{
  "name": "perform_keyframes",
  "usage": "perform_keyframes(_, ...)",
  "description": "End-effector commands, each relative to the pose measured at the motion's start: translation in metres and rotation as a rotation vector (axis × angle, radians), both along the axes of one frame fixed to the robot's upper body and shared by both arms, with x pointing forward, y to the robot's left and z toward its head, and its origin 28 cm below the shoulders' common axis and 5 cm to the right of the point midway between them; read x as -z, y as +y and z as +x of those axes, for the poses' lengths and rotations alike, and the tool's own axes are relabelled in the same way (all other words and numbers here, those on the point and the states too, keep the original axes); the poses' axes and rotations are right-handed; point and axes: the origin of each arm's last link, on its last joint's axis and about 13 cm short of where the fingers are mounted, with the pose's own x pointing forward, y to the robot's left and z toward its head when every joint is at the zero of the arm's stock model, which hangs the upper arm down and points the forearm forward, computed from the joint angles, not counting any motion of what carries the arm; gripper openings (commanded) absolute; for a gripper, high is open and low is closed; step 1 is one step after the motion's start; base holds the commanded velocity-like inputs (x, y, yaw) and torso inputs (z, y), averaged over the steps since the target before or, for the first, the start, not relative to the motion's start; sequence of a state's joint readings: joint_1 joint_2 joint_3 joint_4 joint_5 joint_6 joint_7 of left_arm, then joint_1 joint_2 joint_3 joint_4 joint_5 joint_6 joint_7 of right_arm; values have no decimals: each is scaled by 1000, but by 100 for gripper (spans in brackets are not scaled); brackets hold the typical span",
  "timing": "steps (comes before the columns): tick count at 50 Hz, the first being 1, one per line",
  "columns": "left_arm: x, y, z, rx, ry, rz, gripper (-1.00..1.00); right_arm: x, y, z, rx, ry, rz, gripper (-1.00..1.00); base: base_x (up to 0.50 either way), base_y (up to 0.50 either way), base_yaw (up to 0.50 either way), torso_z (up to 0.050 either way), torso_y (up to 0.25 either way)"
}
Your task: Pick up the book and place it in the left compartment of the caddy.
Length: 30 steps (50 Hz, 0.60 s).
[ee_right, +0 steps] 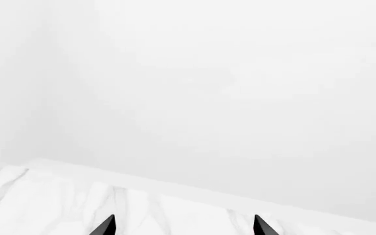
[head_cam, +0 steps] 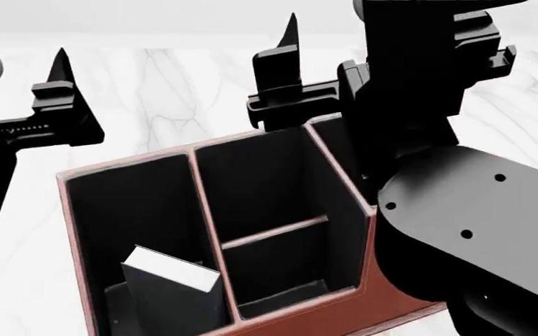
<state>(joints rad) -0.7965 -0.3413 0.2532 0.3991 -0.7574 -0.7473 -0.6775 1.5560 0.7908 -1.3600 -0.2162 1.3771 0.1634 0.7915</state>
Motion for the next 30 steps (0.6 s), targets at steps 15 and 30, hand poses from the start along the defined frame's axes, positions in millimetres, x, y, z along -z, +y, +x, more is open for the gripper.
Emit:
perform_keyframes(15,-75,-5,1,-4,-141,15,100,-38,2,-2,33,-82,-43,100,0,0,0,0,0)
perform_keyframes(30,-93,-9,-3,3,-182,30,100,-53,2,-5,41,-109,-52,100,0,0,0,0,0)
